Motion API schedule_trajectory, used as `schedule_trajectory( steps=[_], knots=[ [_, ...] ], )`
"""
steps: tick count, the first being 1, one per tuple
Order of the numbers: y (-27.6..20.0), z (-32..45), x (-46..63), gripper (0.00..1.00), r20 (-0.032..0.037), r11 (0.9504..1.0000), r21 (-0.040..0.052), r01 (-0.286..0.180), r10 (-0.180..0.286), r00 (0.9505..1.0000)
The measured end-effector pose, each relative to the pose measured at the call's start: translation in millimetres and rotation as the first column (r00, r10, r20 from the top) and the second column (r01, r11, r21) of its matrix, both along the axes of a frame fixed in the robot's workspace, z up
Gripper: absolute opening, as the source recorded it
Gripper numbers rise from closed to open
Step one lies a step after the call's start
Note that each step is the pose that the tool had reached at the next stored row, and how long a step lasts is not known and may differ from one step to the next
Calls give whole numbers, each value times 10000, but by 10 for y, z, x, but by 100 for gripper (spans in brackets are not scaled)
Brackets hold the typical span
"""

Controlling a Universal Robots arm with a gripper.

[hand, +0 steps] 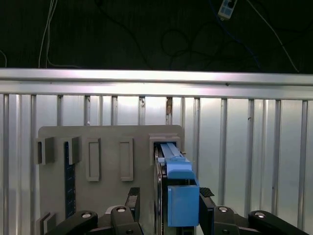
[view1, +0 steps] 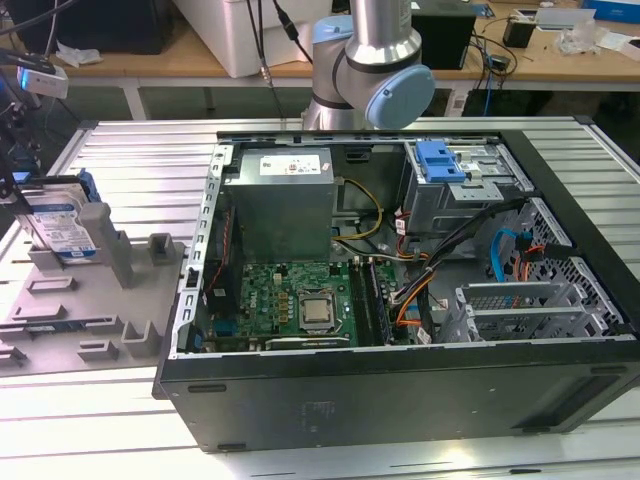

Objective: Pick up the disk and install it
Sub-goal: 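Pick up the disk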

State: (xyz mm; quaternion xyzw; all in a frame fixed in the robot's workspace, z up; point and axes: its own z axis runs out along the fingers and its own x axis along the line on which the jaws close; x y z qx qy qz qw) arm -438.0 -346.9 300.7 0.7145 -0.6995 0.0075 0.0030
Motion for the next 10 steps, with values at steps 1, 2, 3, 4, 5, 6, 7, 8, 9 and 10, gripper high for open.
schedule_trajectory(
  steps=[1,2,3,4,5,6,7,8,9,10],
  knots=[
    [9,1,0,57,-1,10000,-1,-1,1,10000],
    [18,0,0,57,-1,10000,-1,-2,2,10000],
    [18,0,0,57,-1,10000,0,-3,3,10000],
    [19,0,0,57,-1,10000,-1,-3,3,10000],
    [20,0,0,57,-1,10000,0,-3,3,10000],
    [21,0,0,57,-1,10000,-1,-3,3,10000],
    [21,0,0,57,-1,10000,0,-2,2,10000],
    [22,0,0,57,-1,10000,0,-3,3,10000],
    [22,0,0,57,-1,10000,0,-2,2,10000],
    [23,0,0,55,-1,10000,0,-2,2,10000]
  ],
)
